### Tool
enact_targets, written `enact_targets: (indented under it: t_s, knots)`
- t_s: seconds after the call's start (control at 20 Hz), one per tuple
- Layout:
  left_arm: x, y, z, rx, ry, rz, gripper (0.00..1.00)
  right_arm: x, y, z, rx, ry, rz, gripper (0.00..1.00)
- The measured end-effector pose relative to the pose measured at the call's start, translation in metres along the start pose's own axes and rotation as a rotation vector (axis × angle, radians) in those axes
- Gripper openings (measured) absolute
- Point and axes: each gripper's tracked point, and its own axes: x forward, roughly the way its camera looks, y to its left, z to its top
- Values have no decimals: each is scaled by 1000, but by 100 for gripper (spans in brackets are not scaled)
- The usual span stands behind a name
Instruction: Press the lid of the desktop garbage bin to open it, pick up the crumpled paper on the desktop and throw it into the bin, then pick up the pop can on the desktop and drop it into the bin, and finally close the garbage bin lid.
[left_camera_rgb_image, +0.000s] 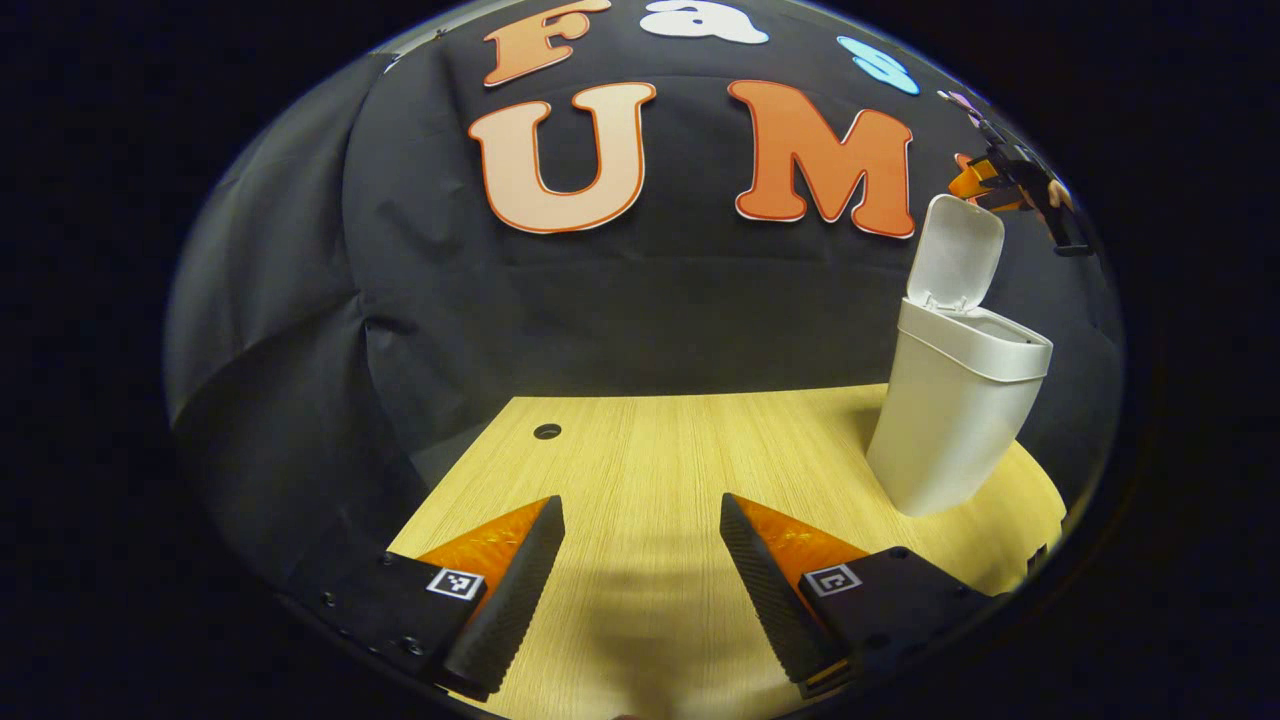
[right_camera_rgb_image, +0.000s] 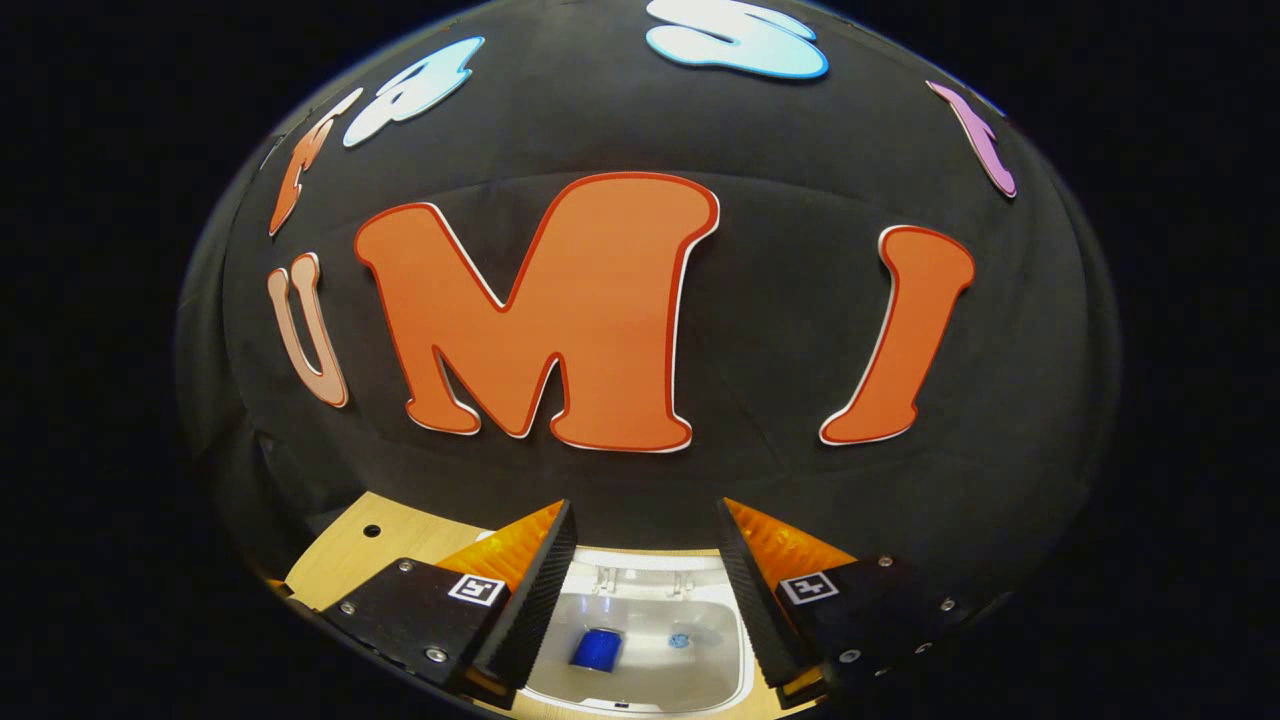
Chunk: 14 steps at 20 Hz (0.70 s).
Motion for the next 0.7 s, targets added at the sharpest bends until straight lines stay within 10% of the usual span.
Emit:
enact_targets:
  t_s: [0.7]
  knots:
    - [6, -25, 2, 52, 9, -92, 100, -29, 5, -98, 36, 156, -6, 85]
